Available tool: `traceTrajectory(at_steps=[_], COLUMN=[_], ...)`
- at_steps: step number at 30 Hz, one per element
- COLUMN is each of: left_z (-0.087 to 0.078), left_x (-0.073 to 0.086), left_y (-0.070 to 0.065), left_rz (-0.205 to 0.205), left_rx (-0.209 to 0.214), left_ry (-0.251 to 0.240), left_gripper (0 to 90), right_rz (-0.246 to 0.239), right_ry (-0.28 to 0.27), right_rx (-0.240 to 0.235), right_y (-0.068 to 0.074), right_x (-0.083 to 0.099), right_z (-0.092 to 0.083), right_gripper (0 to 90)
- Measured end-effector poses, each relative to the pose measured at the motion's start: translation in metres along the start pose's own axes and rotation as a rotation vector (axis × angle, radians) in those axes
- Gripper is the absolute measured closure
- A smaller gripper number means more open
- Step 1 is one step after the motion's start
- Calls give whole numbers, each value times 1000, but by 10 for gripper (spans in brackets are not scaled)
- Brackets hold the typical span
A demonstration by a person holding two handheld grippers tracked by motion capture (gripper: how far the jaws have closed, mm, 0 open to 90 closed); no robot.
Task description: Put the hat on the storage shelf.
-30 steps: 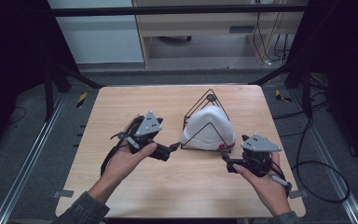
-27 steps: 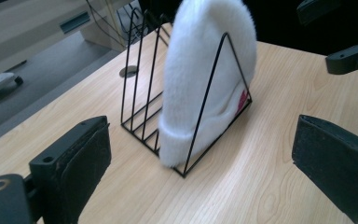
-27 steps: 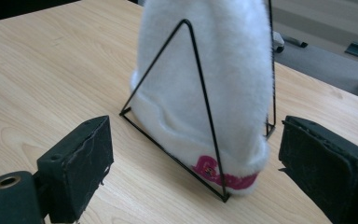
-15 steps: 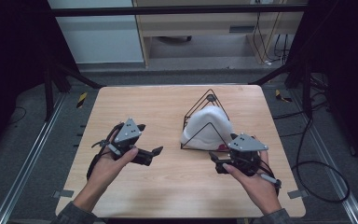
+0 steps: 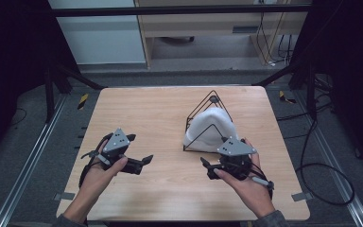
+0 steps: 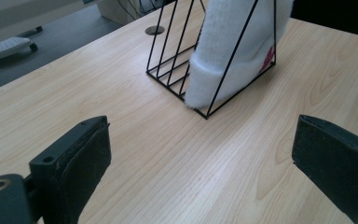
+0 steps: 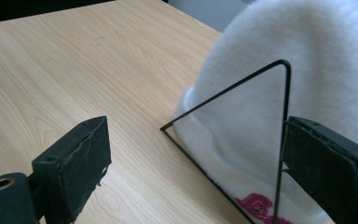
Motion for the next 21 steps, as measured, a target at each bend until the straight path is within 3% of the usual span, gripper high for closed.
traceTrajectory(at_steps=[11,21], left_z=[-6,-9], left_x=[31,59], left_y=[14,31], left_rz=[-47,-94], left_rx=[-17,-50], left_ry=[24,59], left_gripper=[41,41], right_rz=[-26,-50], right_ry=[8,49], right_rx=[-38,-92], right_y=[20,44], right_x=[-1,7], right_z=[10,27], right_gripper=[108,124])
Point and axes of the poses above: each handheld gripper's, and its own axes: z roughly forward along the jaws, x roughly out of its underside, y roughly to its left, the point moved 6 cm from there along z, roughly forward along the jaws, and after that the axes turned 5 degrees about -z, right-handed, at the moved point
